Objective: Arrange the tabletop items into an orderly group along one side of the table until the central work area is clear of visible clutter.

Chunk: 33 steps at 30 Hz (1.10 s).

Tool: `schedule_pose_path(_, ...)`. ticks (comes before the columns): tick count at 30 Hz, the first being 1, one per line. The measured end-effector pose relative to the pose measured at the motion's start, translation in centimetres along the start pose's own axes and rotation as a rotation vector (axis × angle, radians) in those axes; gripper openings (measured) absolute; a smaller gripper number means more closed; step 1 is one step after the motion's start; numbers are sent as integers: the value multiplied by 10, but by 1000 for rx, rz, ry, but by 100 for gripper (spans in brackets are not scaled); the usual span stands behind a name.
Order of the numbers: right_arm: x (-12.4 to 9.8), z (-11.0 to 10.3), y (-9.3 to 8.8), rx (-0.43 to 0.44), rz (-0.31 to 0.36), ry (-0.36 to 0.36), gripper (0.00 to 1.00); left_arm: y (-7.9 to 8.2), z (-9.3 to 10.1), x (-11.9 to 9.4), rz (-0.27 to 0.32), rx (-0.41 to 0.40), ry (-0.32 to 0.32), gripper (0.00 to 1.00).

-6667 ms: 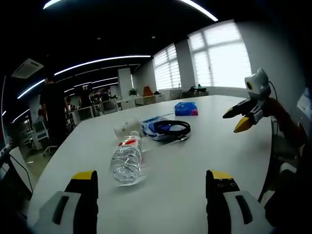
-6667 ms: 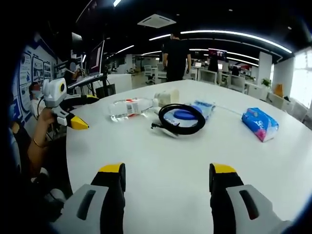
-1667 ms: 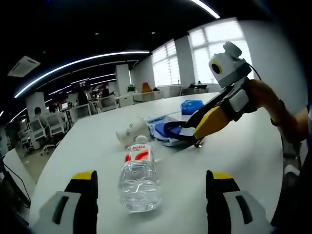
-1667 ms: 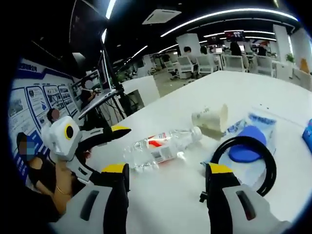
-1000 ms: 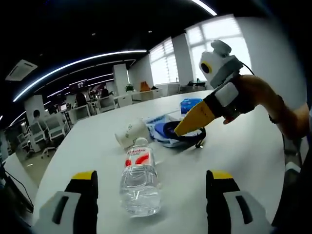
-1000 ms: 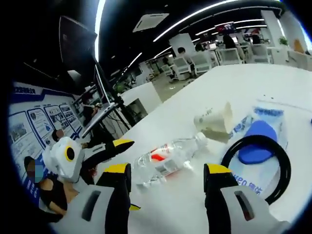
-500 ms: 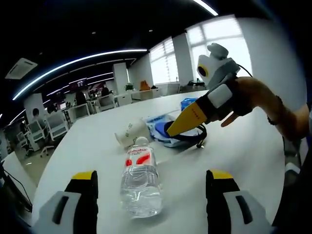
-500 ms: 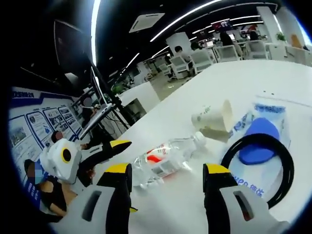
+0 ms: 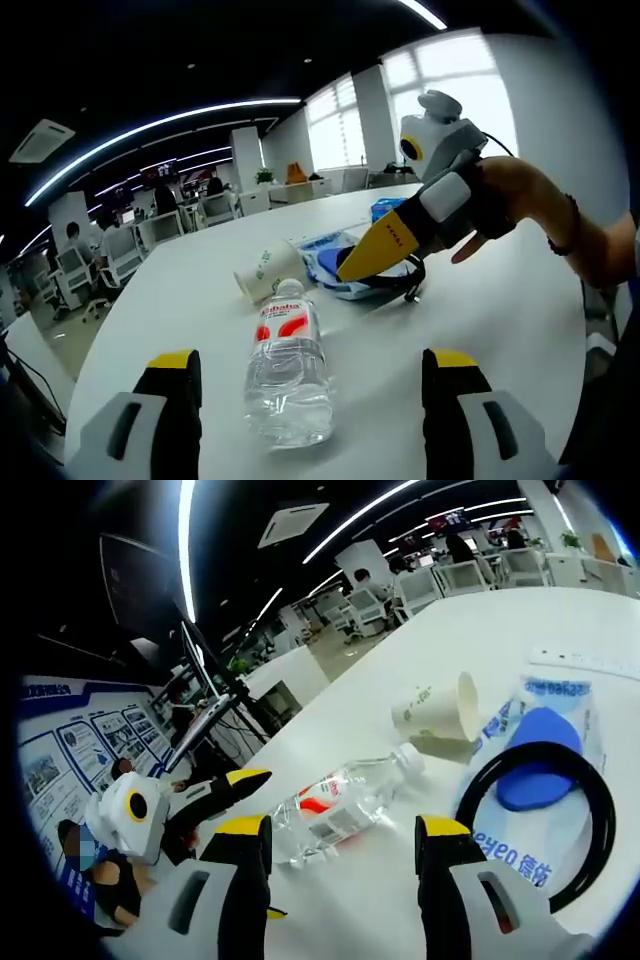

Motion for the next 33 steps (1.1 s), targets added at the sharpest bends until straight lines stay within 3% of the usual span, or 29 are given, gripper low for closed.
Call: schedule_pose_path(33, 16, 10, 3, 87, -42, 18, 53, 0, -4, 9, -23, 8, -10, 89)
Point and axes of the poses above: the point that each gripper's makers call its tool centre point, and the gripper's own axes: x roughly forward along the fingers, z roughly to its right, y roughly out of its top, the point moved 5 cm from there along -x, roughly backward along the fingers, and after that the axes turned 9 degrees about -y, right-handed, at the moved point
